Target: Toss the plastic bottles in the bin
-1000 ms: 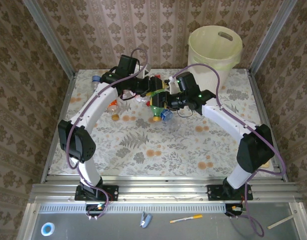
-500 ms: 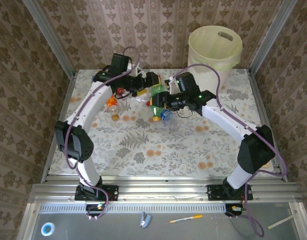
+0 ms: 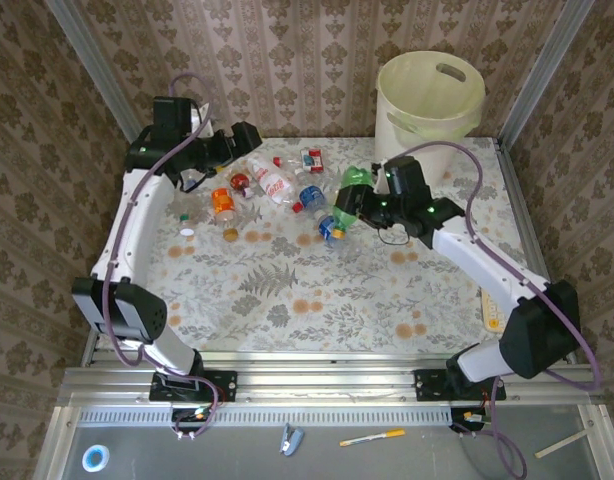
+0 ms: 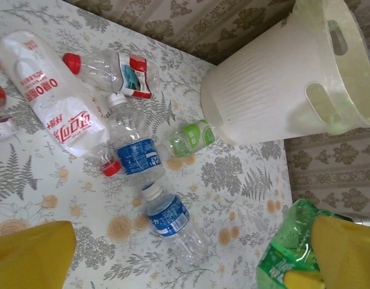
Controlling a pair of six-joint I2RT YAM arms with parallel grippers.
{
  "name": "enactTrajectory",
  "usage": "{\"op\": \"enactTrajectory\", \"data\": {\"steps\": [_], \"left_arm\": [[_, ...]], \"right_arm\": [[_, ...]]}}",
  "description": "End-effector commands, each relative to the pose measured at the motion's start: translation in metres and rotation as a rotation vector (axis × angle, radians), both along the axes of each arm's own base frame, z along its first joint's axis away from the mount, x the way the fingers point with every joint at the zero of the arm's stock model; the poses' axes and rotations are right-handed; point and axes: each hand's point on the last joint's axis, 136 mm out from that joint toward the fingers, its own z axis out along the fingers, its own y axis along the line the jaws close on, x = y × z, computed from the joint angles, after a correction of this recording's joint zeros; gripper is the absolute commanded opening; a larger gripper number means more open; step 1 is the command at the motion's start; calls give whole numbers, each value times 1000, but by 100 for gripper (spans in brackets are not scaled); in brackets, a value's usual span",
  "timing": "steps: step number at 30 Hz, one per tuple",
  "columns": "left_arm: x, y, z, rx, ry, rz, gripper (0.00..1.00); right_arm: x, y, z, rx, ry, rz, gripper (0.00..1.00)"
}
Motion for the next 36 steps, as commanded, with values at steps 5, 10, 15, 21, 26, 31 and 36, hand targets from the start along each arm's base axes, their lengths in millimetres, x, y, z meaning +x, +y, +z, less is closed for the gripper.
{"op": "enactTrajectory", "data": {"steps": [5, 10, 15, 21, 26, 31, 36], "left_arm": [[-10, 11, -7, 40, -22, 33, 100], [-15, 10, -13, 75, -19, 22, 100], [-19, 9, -20, 128, -9, 3, 100], [-23, 6, -32, 155, 16, -6, 100], [-24, 6, -39, 158, 31, -10, 100], [-25, 6, -42, 161, 38, -15, 100], [-26, 4, -43, 157, 43, -24, 100]], "right_arm": [[-7, -81, -25, -10, 63, -338, 22], [-29, -117, -50, -45, 126, -449, 21], [-48, -143, -79, -40, 197, -556, 20], [-63, -164, -110, -19, 265, -657, 19], [-61, -168, -112, -17, 270, -666, 19], [-18, -184, -55, 36, 146, -690, 18], [80, -200, 114, 156, -138, -653, 26]]}}
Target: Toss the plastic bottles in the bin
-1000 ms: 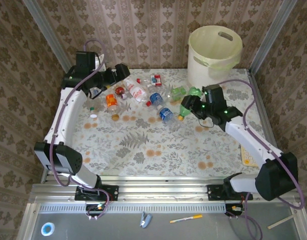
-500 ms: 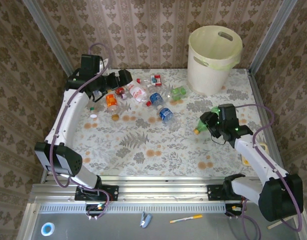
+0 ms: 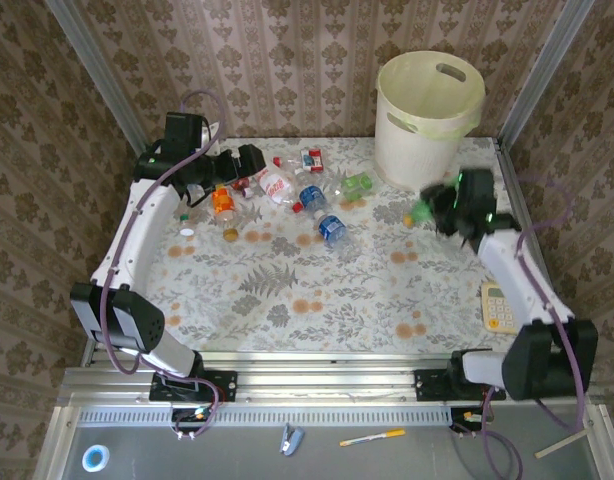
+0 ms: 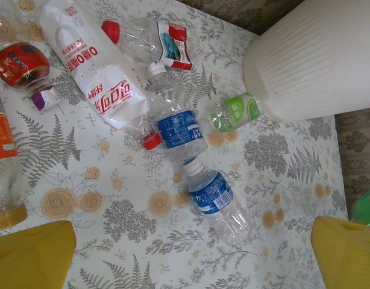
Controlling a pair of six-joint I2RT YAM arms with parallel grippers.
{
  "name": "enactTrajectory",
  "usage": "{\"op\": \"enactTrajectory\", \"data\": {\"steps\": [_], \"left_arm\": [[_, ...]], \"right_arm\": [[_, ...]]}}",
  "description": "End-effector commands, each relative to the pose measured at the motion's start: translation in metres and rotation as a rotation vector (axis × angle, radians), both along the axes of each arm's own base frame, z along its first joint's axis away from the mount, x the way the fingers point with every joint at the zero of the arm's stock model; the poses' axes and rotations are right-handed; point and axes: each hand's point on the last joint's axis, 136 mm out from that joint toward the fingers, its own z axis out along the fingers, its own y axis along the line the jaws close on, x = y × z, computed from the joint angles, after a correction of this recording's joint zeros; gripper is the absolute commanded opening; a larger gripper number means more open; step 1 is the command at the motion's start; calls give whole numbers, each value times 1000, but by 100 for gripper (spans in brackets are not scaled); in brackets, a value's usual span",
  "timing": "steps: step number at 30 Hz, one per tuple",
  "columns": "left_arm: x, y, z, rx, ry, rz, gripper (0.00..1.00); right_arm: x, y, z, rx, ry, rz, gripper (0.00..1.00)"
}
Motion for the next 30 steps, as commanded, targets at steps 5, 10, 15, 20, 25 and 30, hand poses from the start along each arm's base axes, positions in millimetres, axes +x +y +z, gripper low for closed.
{"op": "enactTrajectory", "data": {"steps": [5, 10, 15, 20, 25, 30], "left_arm": [[-11, 0, -10, 18, 17, -24, 100], [-21, 5, -33, 31, 70, -21, 100], [-30, 9, -59, 52, 131, -22, 100], [-36, 5, -77, 58, 173, -32, 100], [-38, -1, -90, 45, 211, -35, 100], [-39, -4, -98, 55, 226, -41, 100]], "right_arm": [[99, -19, 207, -93, -370, 21, 75], [110, -18, 175, -41, -329, 22, 100], [97, -27, 175, -41, -402, -18, 100], [80, -18, 177, -62, -382, 47, 100], [68, -21, 161, -84, -334, 50, 100], [62, -12, 157, -77, -312, 108, 100]]}}
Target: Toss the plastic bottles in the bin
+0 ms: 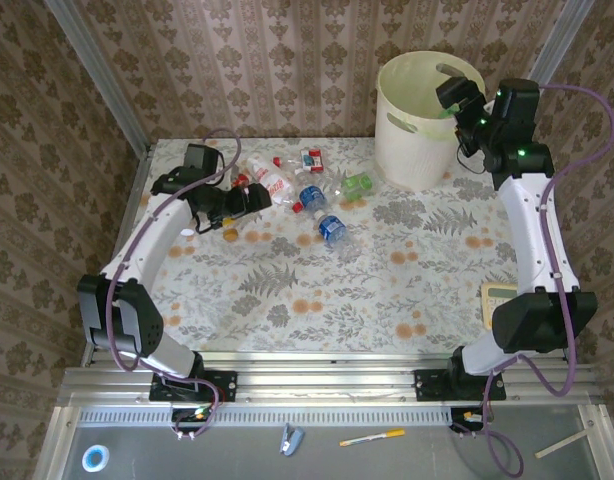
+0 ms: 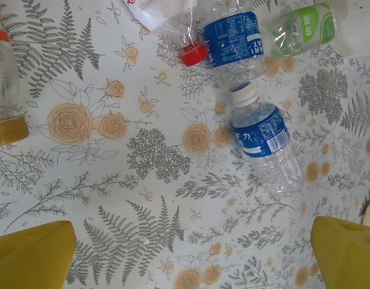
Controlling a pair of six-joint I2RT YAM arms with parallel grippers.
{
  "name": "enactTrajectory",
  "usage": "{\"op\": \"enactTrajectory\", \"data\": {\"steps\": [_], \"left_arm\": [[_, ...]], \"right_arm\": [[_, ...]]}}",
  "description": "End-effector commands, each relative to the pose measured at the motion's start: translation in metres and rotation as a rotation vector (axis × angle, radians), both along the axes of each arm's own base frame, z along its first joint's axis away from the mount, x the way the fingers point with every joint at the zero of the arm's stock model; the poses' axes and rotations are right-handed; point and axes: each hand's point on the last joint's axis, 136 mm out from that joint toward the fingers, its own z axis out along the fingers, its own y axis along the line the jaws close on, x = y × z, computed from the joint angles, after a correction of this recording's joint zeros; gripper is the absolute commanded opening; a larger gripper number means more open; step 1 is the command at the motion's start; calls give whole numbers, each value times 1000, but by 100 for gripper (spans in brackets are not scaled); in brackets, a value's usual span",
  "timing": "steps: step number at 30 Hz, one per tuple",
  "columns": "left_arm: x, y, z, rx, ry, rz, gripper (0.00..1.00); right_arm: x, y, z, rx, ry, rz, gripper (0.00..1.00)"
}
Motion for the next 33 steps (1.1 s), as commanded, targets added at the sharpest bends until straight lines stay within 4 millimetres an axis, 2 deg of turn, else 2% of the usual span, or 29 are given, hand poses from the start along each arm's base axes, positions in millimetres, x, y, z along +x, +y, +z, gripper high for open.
{"op": "enactTrajectory", "data": {"steps": [1, 6, 9, 12, 17, 24, 28, 33], "left_arm": [[-1, -5, -3, 0, -3, -15, 100], [-5, -17, -12, 28, -6, -66, 100], [-7, -22, -22, 56, 21, -80, 100], [-7, -30, -26, 43, 31, -93, 100], [-3, -43, -18, 9, 10, -121, 100], [-6, -64, 9, -62, -91, -205, 100], [-9, -71, 32, -86, -181, -243, 100], [-16, -73, 66, -98, -321, -286, 100]], "right_arm": [[-11, 5, -8, -21, 30, 47, 100], [-25, 16, -11, -32, 29, 116, 100], [-35, 28, -22, -44, 50, 177, 100], [-48, 40, -37, -75, 87, 231, 100], [-66, 67, -73, -144, 174, 356, 100], [-87, 116, -124, -289, 296, 556, 100], [-87, 144, -150, -372, 351, 662, 100], [-84, 169, -180, -472, 413, 767, 100]]}}
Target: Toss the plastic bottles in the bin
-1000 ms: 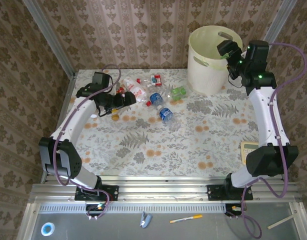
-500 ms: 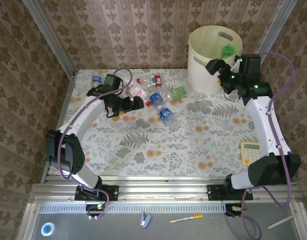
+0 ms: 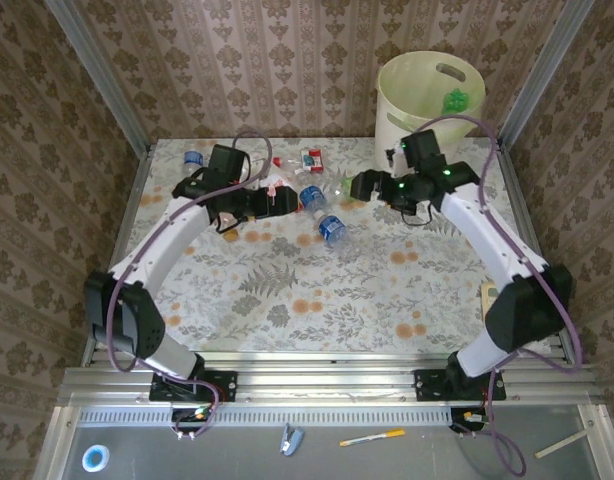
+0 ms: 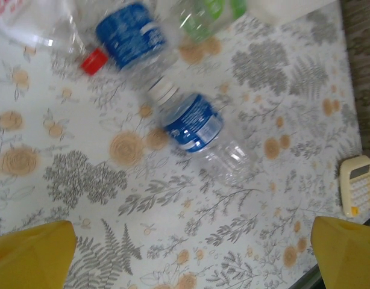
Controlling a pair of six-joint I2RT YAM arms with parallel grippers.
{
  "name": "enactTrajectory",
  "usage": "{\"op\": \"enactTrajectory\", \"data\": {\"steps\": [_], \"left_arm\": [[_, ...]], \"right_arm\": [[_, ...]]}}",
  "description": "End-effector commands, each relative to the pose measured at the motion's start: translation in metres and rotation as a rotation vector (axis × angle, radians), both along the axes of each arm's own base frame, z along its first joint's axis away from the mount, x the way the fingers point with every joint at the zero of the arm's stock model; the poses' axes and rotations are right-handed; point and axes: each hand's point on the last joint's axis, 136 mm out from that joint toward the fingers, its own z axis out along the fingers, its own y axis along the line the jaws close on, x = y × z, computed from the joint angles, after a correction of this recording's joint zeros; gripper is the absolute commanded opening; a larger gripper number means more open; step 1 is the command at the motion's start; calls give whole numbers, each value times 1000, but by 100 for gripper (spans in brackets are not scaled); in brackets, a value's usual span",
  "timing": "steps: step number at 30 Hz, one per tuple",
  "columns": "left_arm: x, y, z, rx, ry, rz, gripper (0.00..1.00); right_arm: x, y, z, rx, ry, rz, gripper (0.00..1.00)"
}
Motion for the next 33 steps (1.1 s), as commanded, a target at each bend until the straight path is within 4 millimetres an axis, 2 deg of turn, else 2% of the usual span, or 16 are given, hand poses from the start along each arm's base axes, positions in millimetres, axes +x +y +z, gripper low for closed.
{"op": "enactTrajectory", "data": {"steps": [1, 6, 7, 10, 20, 24, 33], "left_arm": [[-8, -5, 49, -46, -189, -70, 100], [-24, -4, 86, -59, -368, -124, 100], [-34, -10, 94, -61, -404, -157, 100], [-48, -8, 113, -61, -494, -189, 100], [-105, -3, 169, -111, -737, -319, 100], [-118, -3, 181, -135, -762, -341, 100], [-121, -1, 182, -123, -754, -341, 100]], "right_arm": [[0, 9, -17, -110, 16, 93, 100], [5, 28, -43, -185, 51, 189, 100], [6, 32, -49, -199, 57, 208, 100], [9, 41, -65, -254, 76, 266, 100], [13, 57, -118, -453, 148, 439, 100], [17, 59, -129, -492, 157, 472, 100], [21, 57, -158, -550, 209, 508, 99]]}}
